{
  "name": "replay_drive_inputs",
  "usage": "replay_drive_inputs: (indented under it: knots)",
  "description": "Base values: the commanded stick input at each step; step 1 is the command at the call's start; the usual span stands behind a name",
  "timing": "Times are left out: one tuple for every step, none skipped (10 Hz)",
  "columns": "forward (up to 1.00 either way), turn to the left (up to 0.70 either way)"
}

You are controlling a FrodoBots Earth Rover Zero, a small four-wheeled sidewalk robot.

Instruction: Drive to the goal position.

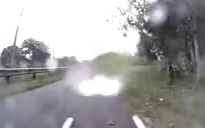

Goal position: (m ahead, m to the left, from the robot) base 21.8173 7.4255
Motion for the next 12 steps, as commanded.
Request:
replay_drive_inputs:
  knots:
    - [0.62,0.27]
    - [0.43,0.01]
    - [0.38,0.68]
    - [0.37,0.24]
    - [0.37,0.00]
    - [0.38,0.00]
    - [0.40,0.16]
    - [0.43,0.41]
    - [0.46,0.46]
    - [0.48,0.44]
    - [0.52,0.11]
    - [0.73,0.00]
